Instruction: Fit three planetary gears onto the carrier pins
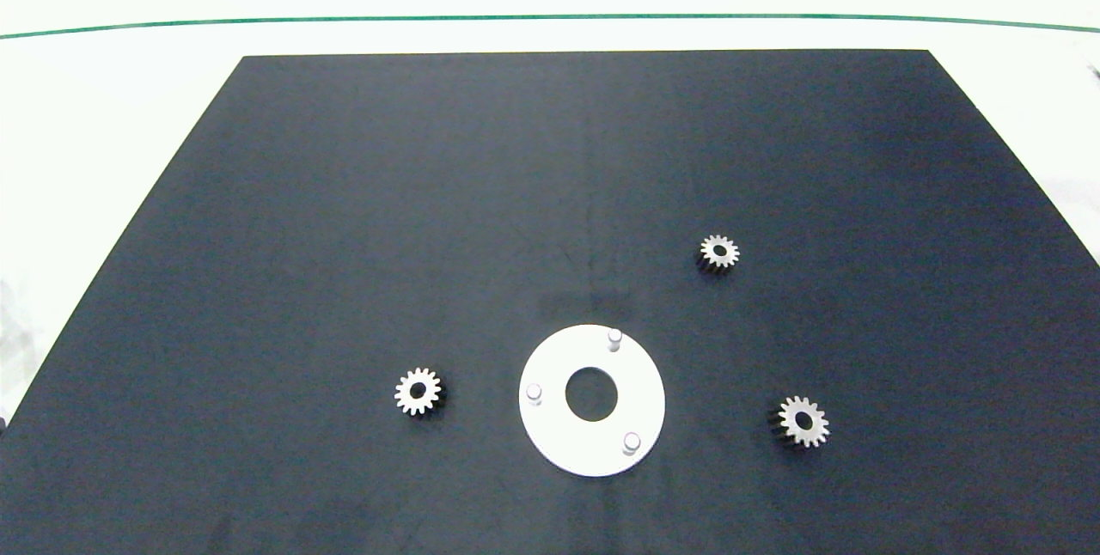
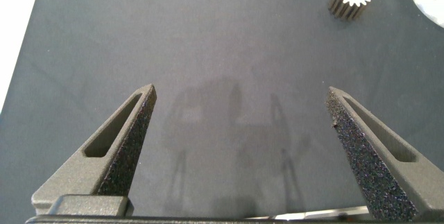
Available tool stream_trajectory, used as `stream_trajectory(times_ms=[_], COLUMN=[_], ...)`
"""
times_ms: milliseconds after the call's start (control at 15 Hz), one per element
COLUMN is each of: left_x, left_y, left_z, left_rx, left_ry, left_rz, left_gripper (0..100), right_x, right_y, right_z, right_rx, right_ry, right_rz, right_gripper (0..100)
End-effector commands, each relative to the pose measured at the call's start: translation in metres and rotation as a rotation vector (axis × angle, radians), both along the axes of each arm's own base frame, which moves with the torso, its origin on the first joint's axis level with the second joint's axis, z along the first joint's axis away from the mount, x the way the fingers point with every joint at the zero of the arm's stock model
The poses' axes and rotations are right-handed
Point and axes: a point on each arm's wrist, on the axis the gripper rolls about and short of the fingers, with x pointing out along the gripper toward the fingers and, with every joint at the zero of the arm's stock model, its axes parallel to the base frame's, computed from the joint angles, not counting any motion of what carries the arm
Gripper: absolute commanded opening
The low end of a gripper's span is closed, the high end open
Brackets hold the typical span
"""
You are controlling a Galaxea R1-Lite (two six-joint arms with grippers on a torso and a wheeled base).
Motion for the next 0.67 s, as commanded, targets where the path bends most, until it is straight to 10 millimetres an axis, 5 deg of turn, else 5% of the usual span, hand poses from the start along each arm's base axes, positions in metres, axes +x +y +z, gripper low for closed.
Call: stream_trajectory(times_ms=[67,400,667], left_x=[0.000,0.000,0.011], left_y=[0.000,0.000,0.000], left_z=[0.000,0.001,0.004], left_rx=[0.002,0.017,0.048], left_ry=[0.000,0.002,0.140], left_rz=[0.000,-0.006,-0.008], left_gripper=[100,100,100], right_x=[0.000,0.002,-0.003], right_y=[0.000,-0.001,-0.001], right_z=[0.000,0.002,0.048], right_rx=[0.001,-0.003,-0.021], right_ry=[0.000,0.056,0.173], right_rz=[-0.003,-0.078,-0.041], right_gripper=[100,100,100])
